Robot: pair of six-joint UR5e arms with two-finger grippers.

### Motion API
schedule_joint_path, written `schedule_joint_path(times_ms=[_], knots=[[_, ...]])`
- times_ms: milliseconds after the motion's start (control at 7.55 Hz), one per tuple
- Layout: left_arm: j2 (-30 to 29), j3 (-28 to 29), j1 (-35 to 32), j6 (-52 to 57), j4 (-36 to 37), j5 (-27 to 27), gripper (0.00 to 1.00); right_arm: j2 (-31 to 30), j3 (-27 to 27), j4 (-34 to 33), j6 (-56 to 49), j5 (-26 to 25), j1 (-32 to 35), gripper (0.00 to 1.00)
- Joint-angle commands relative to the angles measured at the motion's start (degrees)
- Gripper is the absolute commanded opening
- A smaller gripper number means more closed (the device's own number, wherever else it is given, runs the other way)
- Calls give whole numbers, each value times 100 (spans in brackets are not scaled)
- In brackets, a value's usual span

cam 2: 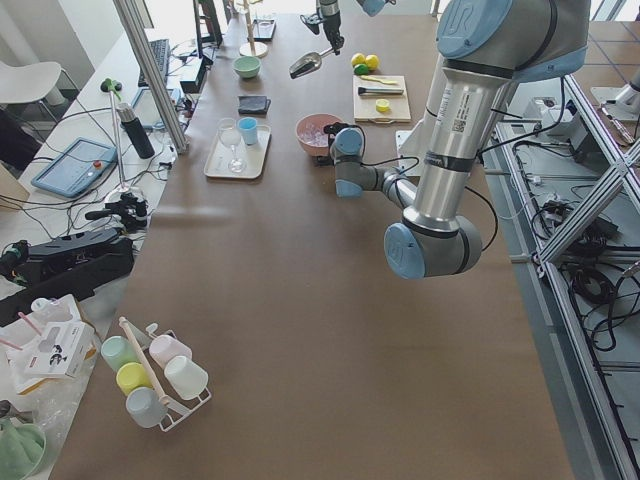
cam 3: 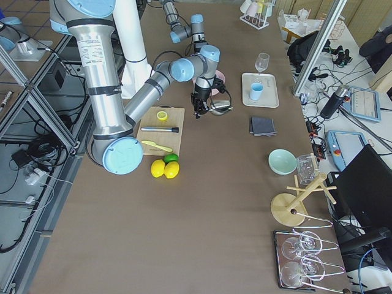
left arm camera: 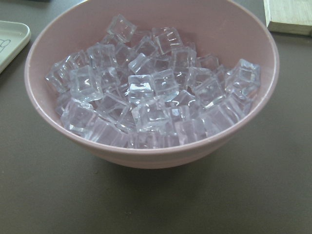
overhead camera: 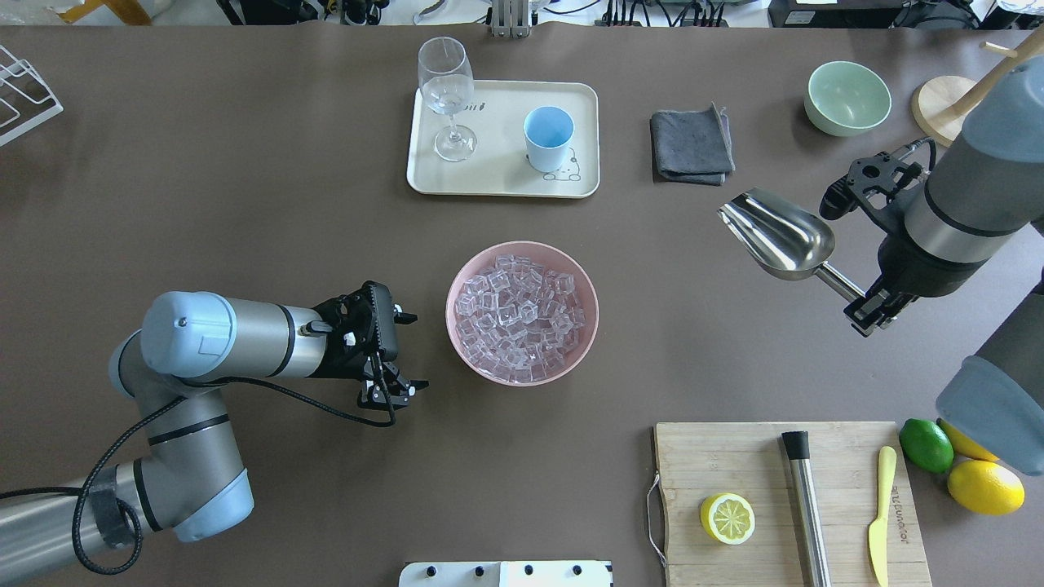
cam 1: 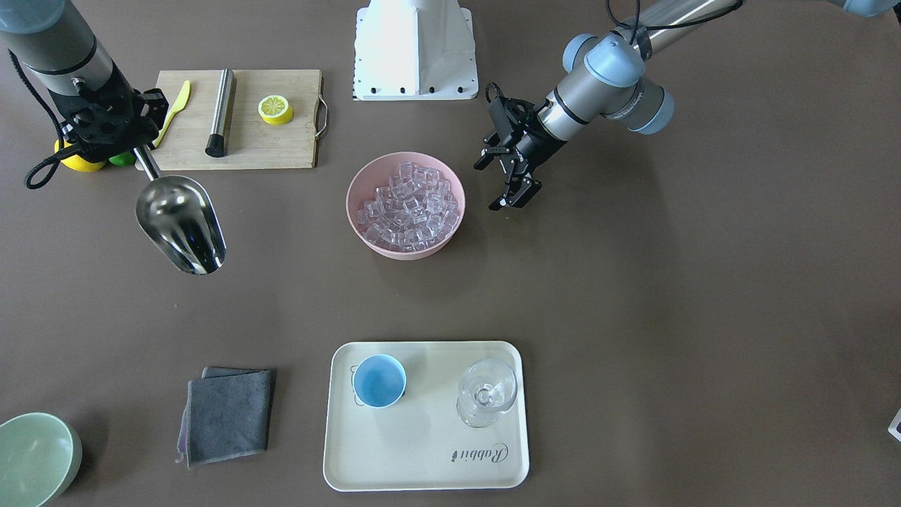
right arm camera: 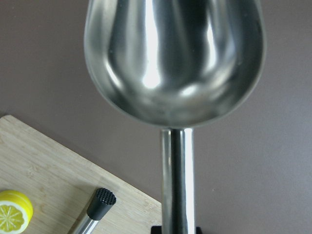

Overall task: Put ice in cup with scoop
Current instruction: 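Lift the metal scoop off the table with the right gripper, then swing the scoop over the pink bowl and dip it into the ice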

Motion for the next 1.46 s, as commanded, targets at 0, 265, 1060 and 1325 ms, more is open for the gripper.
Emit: schedule_joint_path(times_ms=[0,265,1060,1325], knots=[[-273,429,-298,1107,-194,-549,99,586,375,-1215,-1173,-230,-3,0],[-413,604,-299,1220,-203,-567,99,1340,447,-2224,-1410,-846,-344,0],[-431,614,-369,1193,-141,-733,99,1809,525,-2896,-2941,-917,-574,0],[-431,614,-369,1202,-132,-743,99,2578,300,-3771,-2906,-996,-845,0]])
